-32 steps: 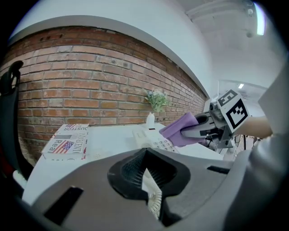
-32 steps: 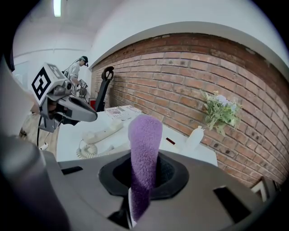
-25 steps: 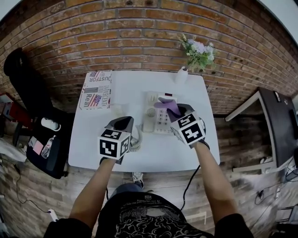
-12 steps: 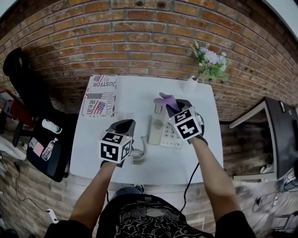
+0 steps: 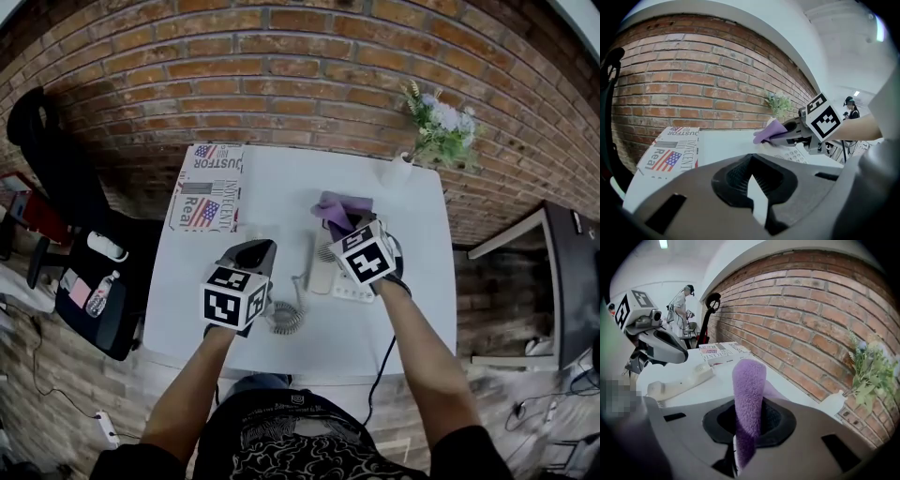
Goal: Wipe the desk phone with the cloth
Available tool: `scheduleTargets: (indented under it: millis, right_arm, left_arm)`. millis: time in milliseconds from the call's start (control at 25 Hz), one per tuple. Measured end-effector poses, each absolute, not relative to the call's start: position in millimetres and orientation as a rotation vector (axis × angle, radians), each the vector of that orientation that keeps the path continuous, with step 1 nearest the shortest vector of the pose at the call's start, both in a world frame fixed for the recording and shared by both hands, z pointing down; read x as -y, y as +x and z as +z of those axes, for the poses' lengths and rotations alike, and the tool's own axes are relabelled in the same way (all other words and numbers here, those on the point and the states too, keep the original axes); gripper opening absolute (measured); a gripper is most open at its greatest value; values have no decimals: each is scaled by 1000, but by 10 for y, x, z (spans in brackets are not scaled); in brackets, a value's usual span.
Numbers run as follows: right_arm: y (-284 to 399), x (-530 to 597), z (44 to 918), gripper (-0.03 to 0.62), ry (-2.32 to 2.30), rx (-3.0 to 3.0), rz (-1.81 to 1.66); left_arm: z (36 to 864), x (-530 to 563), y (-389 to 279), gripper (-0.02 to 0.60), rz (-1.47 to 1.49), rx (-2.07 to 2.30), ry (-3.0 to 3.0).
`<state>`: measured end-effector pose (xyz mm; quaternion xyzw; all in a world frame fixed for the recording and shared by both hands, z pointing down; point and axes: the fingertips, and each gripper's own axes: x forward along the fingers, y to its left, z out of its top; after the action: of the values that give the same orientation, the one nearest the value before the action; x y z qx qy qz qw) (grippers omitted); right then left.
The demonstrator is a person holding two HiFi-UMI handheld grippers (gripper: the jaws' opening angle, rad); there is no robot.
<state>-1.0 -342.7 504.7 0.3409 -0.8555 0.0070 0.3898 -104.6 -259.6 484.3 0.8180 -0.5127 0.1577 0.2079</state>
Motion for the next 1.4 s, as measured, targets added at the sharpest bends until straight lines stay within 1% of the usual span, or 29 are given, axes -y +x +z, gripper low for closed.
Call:
scheduleTargets:
  millis: [1400]
  right_arm:
    - [-34,2226,5454,43,737,2167,140]
  left_arm:
    - [4718,1795,-1036,2,399,1450,2266]
